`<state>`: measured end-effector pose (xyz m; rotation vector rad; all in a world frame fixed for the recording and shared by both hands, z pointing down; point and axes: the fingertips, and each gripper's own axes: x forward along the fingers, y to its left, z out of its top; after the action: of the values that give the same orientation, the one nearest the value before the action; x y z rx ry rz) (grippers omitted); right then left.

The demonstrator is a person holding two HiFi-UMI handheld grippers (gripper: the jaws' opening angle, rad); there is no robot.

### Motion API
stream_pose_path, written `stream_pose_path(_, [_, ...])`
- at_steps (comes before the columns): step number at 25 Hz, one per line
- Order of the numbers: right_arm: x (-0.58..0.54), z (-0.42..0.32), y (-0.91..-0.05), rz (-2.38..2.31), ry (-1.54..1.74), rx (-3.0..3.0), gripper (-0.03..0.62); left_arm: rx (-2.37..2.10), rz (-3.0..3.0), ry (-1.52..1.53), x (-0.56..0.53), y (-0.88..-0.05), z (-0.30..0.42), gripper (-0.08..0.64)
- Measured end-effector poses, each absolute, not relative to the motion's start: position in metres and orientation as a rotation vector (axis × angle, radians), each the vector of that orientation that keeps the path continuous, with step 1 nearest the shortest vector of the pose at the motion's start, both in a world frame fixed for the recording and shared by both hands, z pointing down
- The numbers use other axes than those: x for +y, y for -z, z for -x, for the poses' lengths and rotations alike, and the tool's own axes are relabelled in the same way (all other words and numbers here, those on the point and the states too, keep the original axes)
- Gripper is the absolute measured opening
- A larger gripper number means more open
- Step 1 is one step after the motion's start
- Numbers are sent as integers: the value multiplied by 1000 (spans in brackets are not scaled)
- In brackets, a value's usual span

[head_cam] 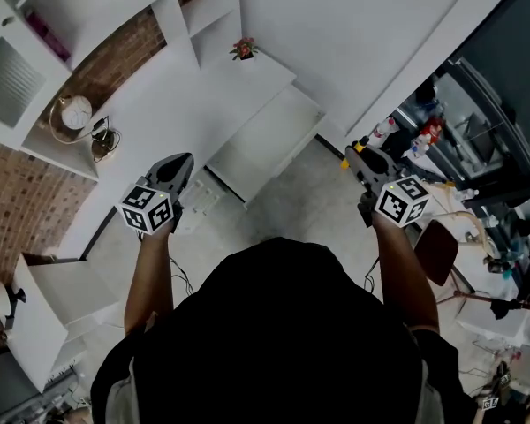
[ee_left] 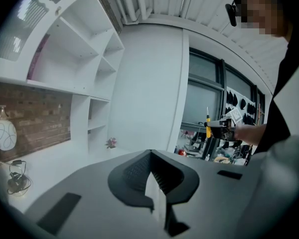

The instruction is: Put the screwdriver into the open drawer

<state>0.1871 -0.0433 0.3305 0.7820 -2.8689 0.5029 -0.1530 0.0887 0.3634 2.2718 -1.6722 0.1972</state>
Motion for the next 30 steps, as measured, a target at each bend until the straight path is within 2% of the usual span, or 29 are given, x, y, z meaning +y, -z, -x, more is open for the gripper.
stream_pose_path(20, [-96,-149,-326,-704,-510,-2947,94,-1790,-2163,-226,94,-361,191,17])
stream_pose_path(30, [-147,-123,-333,-628,-515,-2938,94,-1826,-2120,-209,56,-363,202,17])
